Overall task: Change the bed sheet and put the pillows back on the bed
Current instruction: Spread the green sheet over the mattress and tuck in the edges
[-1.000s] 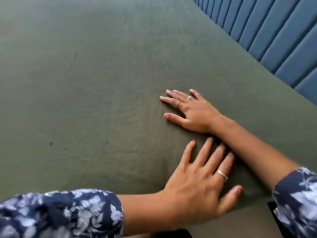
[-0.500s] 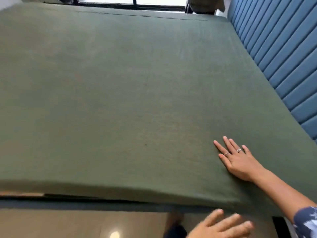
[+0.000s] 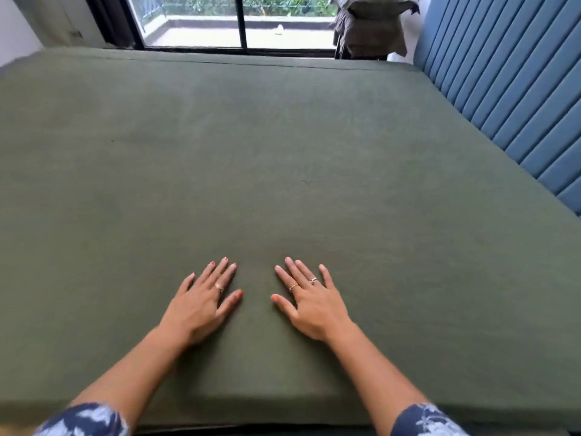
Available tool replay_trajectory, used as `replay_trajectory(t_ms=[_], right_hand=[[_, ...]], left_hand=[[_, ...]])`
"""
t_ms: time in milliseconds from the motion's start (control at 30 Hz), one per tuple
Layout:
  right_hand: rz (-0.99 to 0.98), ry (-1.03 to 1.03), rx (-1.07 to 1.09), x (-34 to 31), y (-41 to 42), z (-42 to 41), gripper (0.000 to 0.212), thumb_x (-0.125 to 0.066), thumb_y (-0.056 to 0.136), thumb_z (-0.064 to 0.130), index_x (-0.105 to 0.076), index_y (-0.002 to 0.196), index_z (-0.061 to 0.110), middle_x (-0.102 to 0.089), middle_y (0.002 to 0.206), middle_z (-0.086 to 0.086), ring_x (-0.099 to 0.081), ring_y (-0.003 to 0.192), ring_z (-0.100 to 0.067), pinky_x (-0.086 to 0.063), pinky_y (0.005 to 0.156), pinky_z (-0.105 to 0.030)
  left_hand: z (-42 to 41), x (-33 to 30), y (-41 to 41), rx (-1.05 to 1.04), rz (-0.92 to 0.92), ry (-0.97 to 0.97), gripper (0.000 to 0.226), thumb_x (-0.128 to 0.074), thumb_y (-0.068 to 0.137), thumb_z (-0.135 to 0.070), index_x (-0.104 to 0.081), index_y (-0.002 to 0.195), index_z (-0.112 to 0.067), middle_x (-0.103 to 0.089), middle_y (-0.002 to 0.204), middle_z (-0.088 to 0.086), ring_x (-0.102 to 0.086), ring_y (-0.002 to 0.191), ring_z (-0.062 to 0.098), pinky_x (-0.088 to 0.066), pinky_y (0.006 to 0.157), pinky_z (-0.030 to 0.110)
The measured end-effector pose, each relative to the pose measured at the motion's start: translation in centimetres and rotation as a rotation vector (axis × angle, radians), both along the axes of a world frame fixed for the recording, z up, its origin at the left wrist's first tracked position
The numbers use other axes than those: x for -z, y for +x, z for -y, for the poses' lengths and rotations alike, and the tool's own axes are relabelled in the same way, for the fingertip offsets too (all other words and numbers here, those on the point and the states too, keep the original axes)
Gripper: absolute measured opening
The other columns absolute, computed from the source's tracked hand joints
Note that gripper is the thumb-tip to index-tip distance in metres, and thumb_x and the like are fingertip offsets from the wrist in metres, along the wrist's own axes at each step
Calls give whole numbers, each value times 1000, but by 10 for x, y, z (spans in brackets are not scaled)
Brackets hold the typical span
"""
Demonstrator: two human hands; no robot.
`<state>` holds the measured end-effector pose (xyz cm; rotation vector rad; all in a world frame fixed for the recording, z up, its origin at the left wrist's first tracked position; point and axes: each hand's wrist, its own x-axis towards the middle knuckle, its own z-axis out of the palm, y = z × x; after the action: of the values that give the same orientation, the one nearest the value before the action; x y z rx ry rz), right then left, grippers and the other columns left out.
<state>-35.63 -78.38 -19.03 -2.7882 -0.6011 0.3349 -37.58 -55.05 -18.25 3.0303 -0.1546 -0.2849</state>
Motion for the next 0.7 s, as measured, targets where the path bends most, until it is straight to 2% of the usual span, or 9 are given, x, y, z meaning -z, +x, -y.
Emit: replay_trajectory(t_ms=[67,100,167,200,233,300,400,533,700], right_hand=[[106,-14,46,14,-4,-7,83,14,79,70,-14,151,39,-3,158,16,-2,145,0,8,116,-37],[170,-15,58,17,-7,-5,77,9,86,67,-22,150,38,-14,157,13,-12,144,-2,1,116,-37],[237,-36,72,15,-19,-4,61,-10,97,58,-38,145,34,-34,152,8,-31,140,-7,-15,111,-39],[246,-38,68,15,-27,-4,55,-20,98,54,-40,144,32,-37,151,7,-34,138,-8,-19,110,-39],[250,-21,50,14,-36,-7,53,-27,97,52,-41,144,32,-37,151,6,-35,138,-9,-21,109,-39],[248,3,0,12,-54,-8,53,-32,97,50,-38,146,32,-34,153,6,-31,140,-8,-23,111,-38],[223,-8,-26,5,-71,-8,51,-29,99,49,-33,148,32,-30,155,6,-27,143,-9,-23,112,-37],[175,-53,-14,-1,-87,-14,53,-22,100,50,-33,148,30,-29,155,2,-27,143,-12,-24,112,-37],[127,-107,-55,-6,-105,-24,57,-18,101,51,-32,149,23,-24,157,2,-25,144,-11,-23,114,-35]], left_hand=[[-5,16,-13,-35,61,-40,83,13,75,-71,4,151,-40,11,155,-21,9,145,1,3,118,29],[-5,19,-16,-35,84,-58,77,7,80,-66,0,151,-39,7,155,-21,4,146,3,2,117,28],[-7,16,-24,-3,79,-54,69,-6,90,-61,-21,151,-32,-13,156,-14,-17,146,11,-6,115,29],[-8,15,-29,13,89,-52,66,-10,95,-58,-31,149,-28,-25,155,-10,-28,143,15,-10,114,30],[-11,13,-36,31,98,-54,64,-11,97,-56,-38,147,-26,-32,153,-7,-33,141,17,-12,113,30],[-10,14,-53,85,80,-69,63,-10,99,-54,-39,147,-26,-34,153,-7,-32,141,15,-14,114,30],[-11,11,-72,132,87,-96,60,-15,99,-53,-38,147,-26,-32,154,-9,-26,143,12,-18,113,31],[-14,8,-85,182,121,-113,58,-31,95,-49,-41,146,-23,-32,154,-6,-32,142,16,-19,113,31],[-25,7,-111,297,104,-155,56,-26,100,-48,-36,148,-21,-30,155,-3,-29,143,16,-20,113,32]])
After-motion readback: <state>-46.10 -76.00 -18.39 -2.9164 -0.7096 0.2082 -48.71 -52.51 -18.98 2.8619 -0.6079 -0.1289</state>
